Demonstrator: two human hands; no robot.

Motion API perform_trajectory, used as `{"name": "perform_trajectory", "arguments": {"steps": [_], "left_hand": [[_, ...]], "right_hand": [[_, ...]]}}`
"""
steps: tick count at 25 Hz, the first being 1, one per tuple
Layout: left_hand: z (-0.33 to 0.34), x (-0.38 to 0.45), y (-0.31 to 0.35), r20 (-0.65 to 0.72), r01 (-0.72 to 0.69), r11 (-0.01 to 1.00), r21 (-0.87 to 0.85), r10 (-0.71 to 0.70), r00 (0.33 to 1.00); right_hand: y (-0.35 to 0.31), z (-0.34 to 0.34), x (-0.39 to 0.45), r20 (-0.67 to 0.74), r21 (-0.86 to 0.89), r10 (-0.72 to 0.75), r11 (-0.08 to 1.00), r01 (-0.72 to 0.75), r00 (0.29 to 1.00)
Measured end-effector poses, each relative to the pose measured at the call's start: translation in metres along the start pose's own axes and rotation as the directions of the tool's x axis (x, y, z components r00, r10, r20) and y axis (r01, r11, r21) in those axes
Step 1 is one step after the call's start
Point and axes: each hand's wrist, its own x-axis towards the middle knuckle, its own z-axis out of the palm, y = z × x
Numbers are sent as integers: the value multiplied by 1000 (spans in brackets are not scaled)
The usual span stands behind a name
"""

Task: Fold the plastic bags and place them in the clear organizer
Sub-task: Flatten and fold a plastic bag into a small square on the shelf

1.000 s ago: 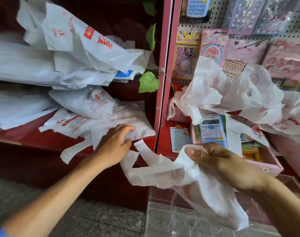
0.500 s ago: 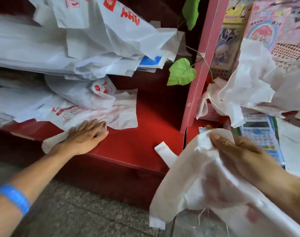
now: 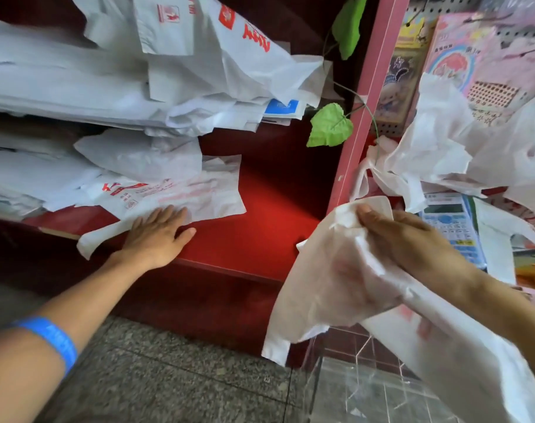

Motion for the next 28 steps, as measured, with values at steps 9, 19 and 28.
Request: {"name": "perform_trajectory", "arguments": {"steps": [9, 19, 28], "left_hand": [[-82, -165, 97, -163, -382, 497, -779, 428, 889], [-100, -198, 111, -138, -230, 114, -967, 522, 842], [-109, -131, 69, -62, -58, -25, -998, 171, 983]], "right_hand": [[-46, -10, -71, 257, 92, -118, 991, 98, 959], [-51, 0, -58, 444, 99, -191, 981, 164, 875], [-24, -38, -10, 539, -244, -51, 946, 214, 841]]}}
